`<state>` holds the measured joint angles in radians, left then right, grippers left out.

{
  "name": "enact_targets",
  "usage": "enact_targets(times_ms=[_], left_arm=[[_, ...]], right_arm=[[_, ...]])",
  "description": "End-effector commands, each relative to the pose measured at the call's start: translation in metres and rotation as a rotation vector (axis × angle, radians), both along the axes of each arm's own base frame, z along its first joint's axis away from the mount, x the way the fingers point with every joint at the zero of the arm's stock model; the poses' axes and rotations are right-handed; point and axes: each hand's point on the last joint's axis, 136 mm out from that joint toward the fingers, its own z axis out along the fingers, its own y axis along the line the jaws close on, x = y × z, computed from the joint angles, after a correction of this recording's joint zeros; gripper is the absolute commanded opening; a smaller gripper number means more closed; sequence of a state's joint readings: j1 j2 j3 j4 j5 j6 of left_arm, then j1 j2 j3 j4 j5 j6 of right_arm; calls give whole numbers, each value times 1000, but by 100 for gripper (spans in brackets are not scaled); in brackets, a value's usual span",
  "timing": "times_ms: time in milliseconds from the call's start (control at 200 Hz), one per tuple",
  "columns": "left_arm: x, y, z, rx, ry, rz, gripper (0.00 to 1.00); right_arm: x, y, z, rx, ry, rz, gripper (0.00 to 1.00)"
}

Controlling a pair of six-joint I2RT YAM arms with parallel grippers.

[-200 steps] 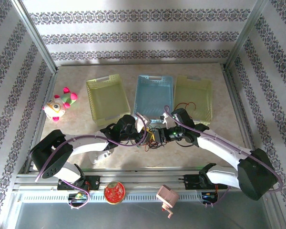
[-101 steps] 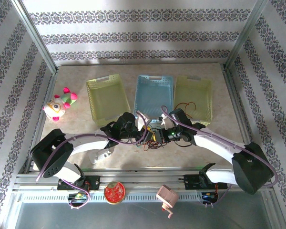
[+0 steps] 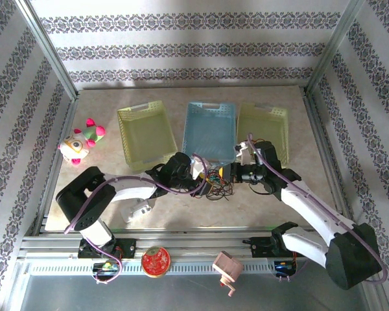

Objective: Untangle the cables

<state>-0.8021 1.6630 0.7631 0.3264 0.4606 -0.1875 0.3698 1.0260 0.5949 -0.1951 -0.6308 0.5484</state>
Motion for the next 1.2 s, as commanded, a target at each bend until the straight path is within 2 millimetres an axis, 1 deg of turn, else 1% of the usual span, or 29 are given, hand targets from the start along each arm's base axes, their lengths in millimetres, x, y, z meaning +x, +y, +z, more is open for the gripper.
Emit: enact_targets(times_ms=[0,105,190,220,355,460,550,625,755,855,1019,1194], left_arm=[[7,-4,-6,6,11,-9,38],[12,-4,-16,35,21,7,33],[14,-4,-21,49,26,16,22],[15,-3,-22,55,27,18,20],[16,-2,-31,83,37,27,20],[17,-1,-39,106,49,32,19],[19,2,-42,123,49,43,19],[19,4,-44,136,45,54,19],[21,8,-47,154,43,71,20],[23,11,-50,170,42,85,22],[22,13,-52,181,41,88,24],[22,16,-56,196,40,92,24]], right_arm=[[2,2,22,103,-32,-8,0],[4,-2,34,128,-64,-32,0],[8,-6,43,139,-90,-58,0],[9,-8,46,142,-100,-69,0],[20,-17,64,151,-165,-139,0],[32,-24,82,168,-235,-211,0],[43,-35,97,165,-295,-297,0],[53,-51,106,138,-346,-403,0],[68,-94,117,72,-425,-661,0],[73,-123,125,47,-460,-818,0],[79,-145,141,40,-500,-895,0],[75,-178,171,20,-587,-987,0]])
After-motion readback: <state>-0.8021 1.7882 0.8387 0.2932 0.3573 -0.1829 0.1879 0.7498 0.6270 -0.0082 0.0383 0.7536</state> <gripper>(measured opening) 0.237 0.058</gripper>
